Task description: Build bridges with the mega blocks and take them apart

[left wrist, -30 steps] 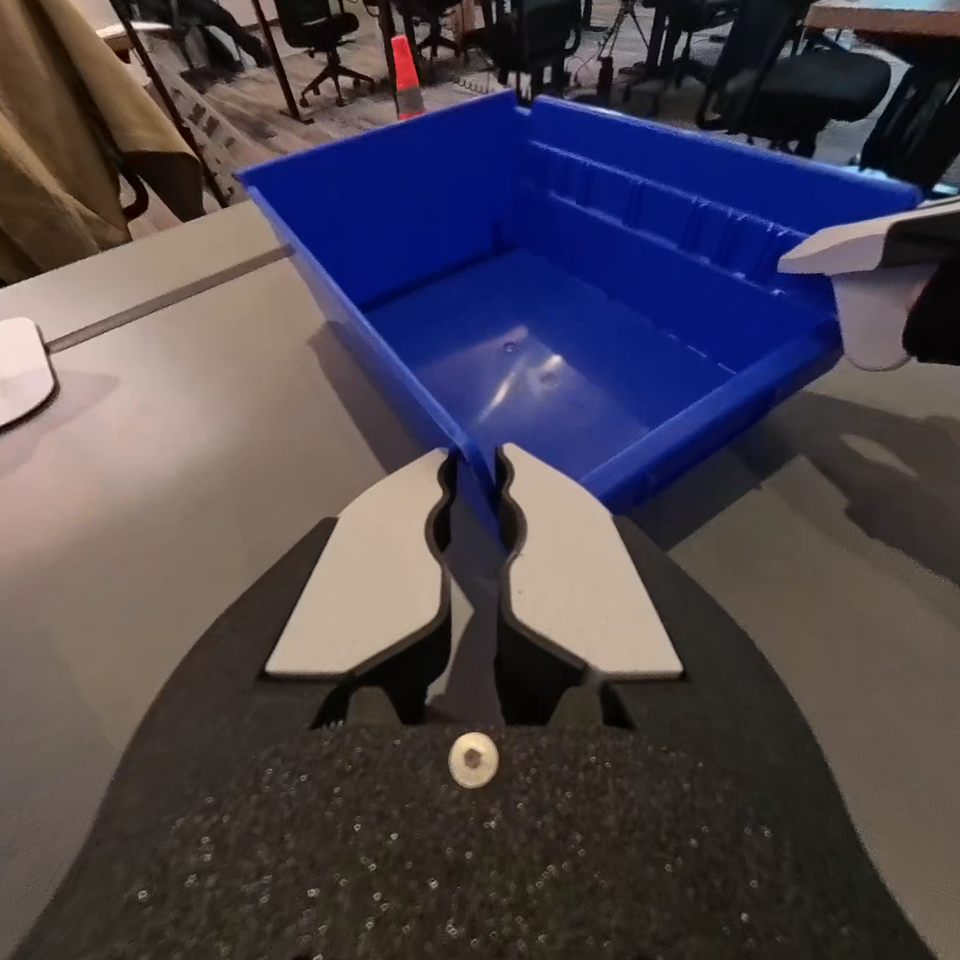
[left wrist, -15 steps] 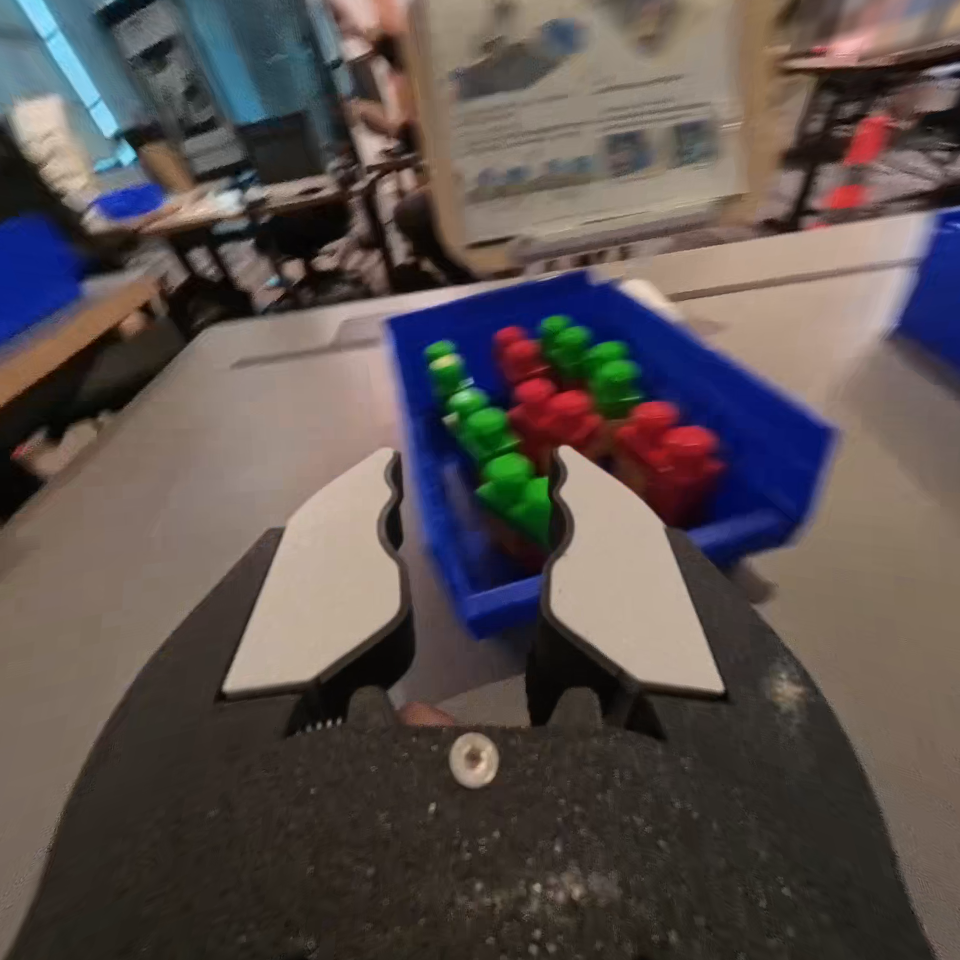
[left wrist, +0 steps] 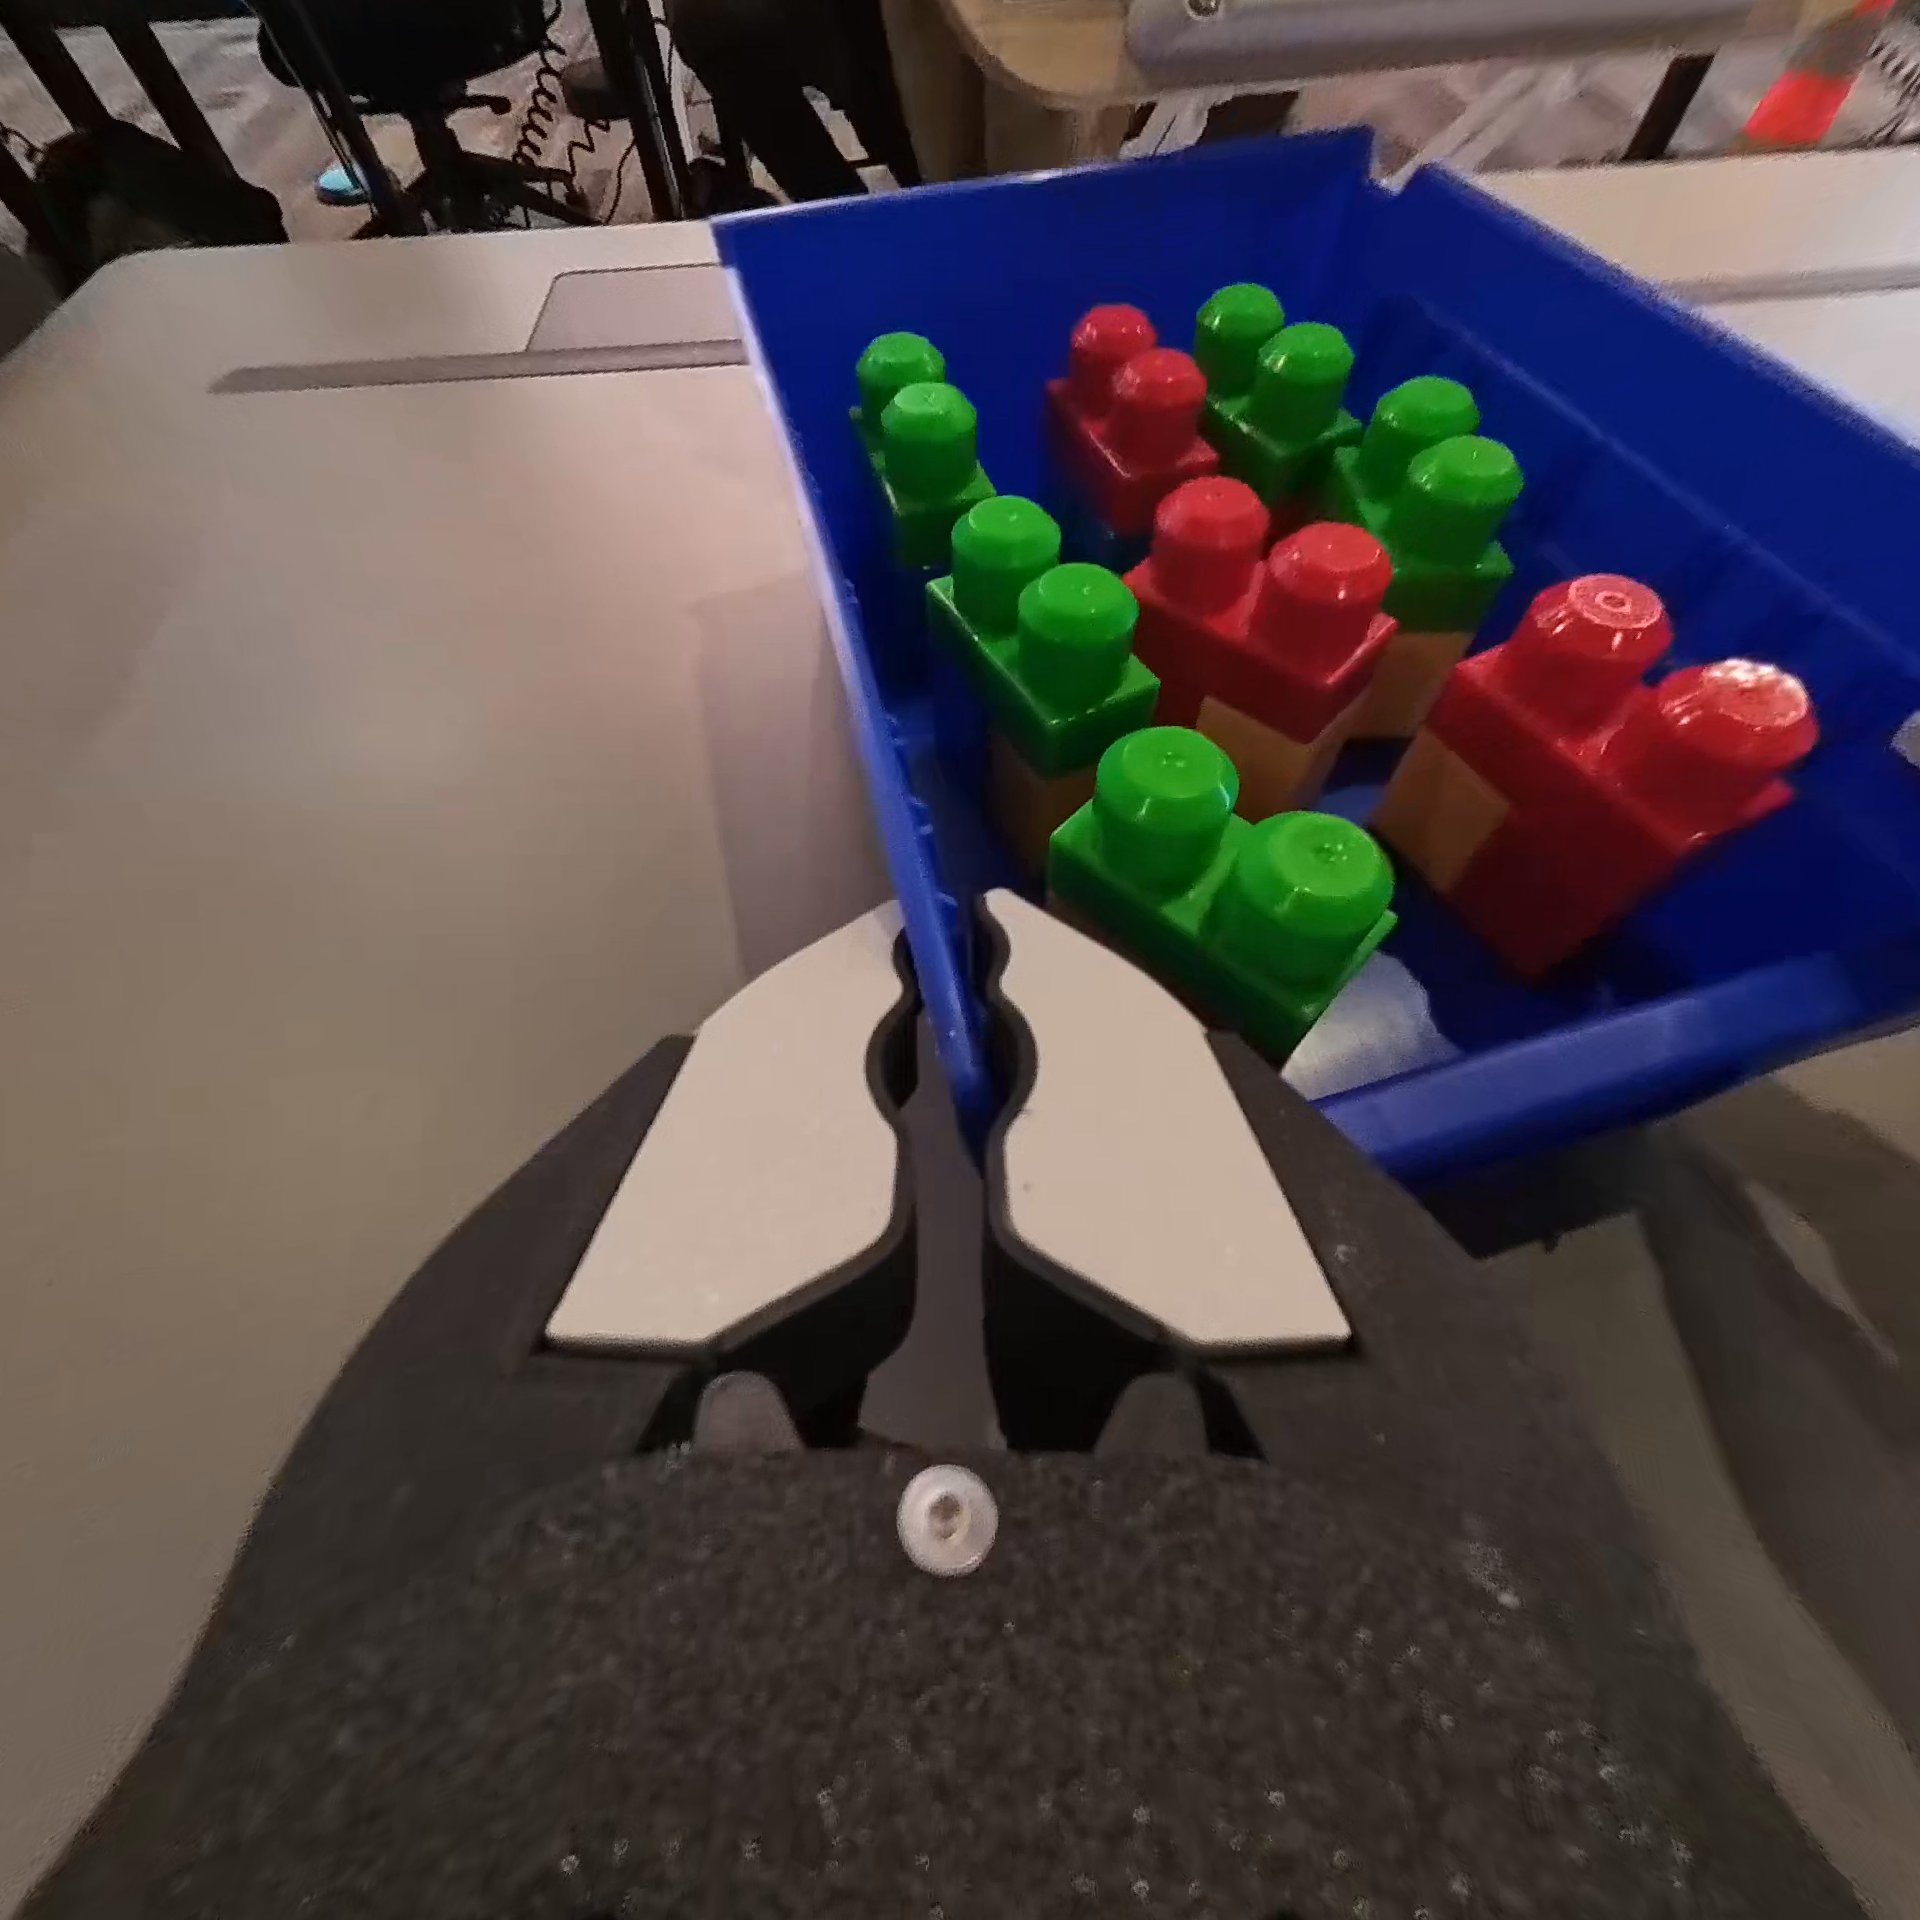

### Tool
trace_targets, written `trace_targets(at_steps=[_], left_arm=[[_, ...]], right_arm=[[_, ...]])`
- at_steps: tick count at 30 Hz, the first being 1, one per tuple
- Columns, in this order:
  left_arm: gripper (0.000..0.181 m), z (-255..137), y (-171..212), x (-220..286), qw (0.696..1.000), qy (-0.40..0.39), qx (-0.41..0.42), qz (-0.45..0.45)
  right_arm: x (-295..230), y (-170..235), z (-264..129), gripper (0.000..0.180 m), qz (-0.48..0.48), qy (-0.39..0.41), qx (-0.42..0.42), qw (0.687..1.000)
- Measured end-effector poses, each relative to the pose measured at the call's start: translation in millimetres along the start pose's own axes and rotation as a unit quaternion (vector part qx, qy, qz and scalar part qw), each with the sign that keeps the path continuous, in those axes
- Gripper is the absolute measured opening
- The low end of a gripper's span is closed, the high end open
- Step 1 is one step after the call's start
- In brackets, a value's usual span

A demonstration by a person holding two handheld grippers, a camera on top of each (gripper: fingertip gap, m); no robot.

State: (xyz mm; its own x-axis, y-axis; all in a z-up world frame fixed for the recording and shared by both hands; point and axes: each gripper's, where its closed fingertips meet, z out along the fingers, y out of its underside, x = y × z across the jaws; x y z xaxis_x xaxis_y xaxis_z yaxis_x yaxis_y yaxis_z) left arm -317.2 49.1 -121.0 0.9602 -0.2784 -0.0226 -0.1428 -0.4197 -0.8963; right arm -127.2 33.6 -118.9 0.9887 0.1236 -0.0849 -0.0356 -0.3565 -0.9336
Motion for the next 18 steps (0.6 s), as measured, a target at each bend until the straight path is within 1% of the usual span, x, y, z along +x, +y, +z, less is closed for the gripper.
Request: trace_targets(at_steps=[4, 8, 10, 14, 18], left_arm=[[0.004, -13.0, 5.9, -24.3, 1.000, 0.006, 0.010, -0.026], [0.004, -27.4, 4.9, -74.4, 1.000, 0.000, 0.023, -0.017], [0.004, -27.9, 1.7, -103.2, 1.000, -0.001, 0.023, -0.010], [0.004, -24.1, -4.9, -159.8, 1.000, -0.014, 0.005, 0.025], [0.005, -8.2, -0.9, -205.5, 0.998, -0.009, -0.017, 0.054]], right_arm=[[-32.1, -4.8, -9.4, 0.004, 0.003, -0.005, 0.022, 1.000], [-86.1, -6.8, -6.2, 0.006, -0.019, -0.025, 0.023, 0.999], [-112.7, -8.3, 5.3, 0.006, -0.032, -0.033, 0.022, 0.999], [-162.6, -5.1, 34.6, 0.007, -0.017, -0.056, 0.009, 0.998], [-200.3, -1.4, 58.5, 0.008, -0.014, -0.037, -0.002, 0.999]])
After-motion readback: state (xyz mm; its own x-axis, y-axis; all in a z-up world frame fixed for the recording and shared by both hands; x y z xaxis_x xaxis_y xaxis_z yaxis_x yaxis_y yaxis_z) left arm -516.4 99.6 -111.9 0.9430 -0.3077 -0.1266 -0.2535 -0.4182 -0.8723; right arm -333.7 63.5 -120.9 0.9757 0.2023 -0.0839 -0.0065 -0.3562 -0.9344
